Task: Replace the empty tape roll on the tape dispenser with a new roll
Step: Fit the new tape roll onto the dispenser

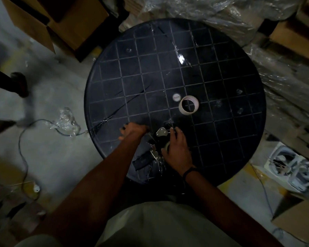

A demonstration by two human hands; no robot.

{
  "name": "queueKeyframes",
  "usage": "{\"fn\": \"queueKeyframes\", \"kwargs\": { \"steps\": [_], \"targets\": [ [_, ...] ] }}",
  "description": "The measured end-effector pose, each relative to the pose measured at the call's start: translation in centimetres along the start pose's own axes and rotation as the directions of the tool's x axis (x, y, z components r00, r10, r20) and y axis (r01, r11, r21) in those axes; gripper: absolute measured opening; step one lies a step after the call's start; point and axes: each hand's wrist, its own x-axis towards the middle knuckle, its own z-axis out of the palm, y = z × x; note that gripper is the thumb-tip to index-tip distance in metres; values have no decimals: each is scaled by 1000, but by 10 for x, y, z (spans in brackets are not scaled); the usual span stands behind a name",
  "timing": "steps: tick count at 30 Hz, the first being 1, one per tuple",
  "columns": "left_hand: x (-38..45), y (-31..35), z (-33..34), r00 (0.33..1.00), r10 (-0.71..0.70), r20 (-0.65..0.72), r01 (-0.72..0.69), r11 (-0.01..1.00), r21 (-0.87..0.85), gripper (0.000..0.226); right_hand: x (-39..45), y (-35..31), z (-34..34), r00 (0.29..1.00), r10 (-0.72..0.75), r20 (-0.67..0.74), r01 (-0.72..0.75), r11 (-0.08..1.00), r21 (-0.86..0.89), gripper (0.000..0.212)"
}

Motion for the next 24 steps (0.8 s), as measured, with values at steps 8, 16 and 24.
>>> {"fn": "queueKeyframes", "kwargs": {
  "steps": [8, 16, 24],
  "targets": [
    [6, 16, 1, 999, 20, 38, -25, 994, 110, 87, 31, -27, 8, 982, -34, 188, 60, 989, -136, 109],
    [2, 34, 2, 993, 53, 107, -70, 983, 167, 90, 30, -46, 20, 997, 58, 55, -42, 966, -255, 103],
    [0, 41, 6, 989, 50, 142, -83, 968, 238, 88, 30, -47, 34, 996, 81, -29, -86, 975, -205, 102]
  ]
}}
